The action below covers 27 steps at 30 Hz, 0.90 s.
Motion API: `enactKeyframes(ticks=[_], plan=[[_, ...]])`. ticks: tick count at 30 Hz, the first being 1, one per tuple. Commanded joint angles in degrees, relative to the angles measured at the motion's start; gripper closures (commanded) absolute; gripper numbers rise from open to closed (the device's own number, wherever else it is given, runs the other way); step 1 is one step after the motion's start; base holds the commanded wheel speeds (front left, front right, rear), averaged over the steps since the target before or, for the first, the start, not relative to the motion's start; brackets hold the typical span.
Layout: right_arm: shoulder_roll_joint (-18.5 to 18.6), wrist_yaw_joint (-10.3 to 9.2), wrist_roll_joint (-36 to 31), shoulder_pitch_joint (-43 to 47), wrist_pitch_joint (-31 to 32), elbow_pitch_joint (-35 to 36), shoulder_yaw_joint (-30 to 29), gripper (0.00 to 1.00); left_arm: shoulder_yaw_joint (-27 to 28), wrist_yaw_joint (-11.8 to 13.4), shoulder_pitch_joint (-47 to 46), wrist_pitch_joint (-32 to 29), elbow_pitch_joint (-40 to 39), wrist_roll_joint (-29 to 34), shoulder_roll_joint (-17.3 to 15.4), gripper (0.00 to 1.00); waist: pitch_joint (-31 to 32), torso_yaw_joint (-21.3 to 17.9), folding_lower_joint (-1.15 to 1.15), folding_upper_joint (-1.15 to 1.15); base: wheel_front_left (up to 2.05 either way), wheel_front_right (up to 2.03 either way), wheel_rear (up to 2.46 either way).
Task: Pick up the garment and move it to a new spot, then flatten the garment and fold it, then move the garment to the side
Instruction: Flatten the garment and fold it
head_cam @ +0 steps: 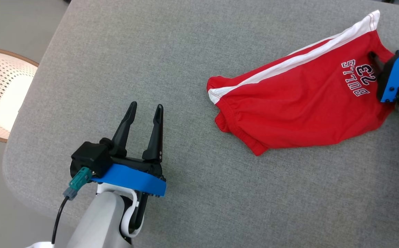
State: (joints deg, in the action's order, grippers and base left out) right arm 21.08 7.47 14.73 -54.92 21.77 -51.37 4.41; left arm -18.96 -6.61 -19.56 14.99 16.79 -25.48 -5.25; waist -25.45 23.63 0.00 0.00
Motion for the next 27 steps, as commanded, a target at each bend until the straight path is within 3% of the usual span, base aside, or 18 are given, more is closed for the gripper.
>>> enactKeyframes(ticks=[1, 2, 3, 4, 15, 27], plan=[[-1.20, 0.12, -0.39, 1.21, 1.47, -1.77, 1.25, 0.00, 0.60, -0.38, 0.45, 0.25, 0.06, 0.59, 0.18, 0.00, 0.00, 0.04, 0.00, 0.00, 0.00, 0.00, 0.00], [-1.61, 0.13, -0.13, 1.36, 1.91, -2.06, 1.98, 0.26, 0.77, -0.49, 0.50, 0.25, 0.05, 0.79, 0.36, 0.00, 0.07, 0.01, 0.00, 0.00, 0.00, 0.00, 0.00], [-1.90, 0.15, 0.21, 1.47, 2.08, -2.06, 2.76, 0.80, 0.94, -0.52, 0.51, 0.25, 0.10, 0.99, 0.54, 0.00, 0.15, -0.06, 0.00, 0.00, 0.00, 0.00, 0.00], [-1.98, 0.18, 0.51, 1.66, 2.26, -2.00, 3.49, 1.00, 1.07, -0.58, 0.56, 0.25, 0.18, 1.07, 0.68, 0.00, 0.28, -0.20, 0.00, 0.00, 0.00, 0.00, 0.00], [1.75, 0.04, 2.07, 4.32, -3.40, 2.38, 4.13, 1.00, 2.07, -0.95, 2.06, 0.25, 1.56, 1.79, 0.04, 0.00, 4.11, -4.71, 0.00, 0.00, 0.00, 0.00, 0.00], [2.00, 0.04, -7.53, 13.59, -5.24, 9.97, -6.35, 1.00, 1.48, -0.98, 4.70, 0.25, 2.25, 1.46, -2.74, 0.00, 9.56, -10.55, 0.00, 0.00, 0.00, 0.00, 0.00]])
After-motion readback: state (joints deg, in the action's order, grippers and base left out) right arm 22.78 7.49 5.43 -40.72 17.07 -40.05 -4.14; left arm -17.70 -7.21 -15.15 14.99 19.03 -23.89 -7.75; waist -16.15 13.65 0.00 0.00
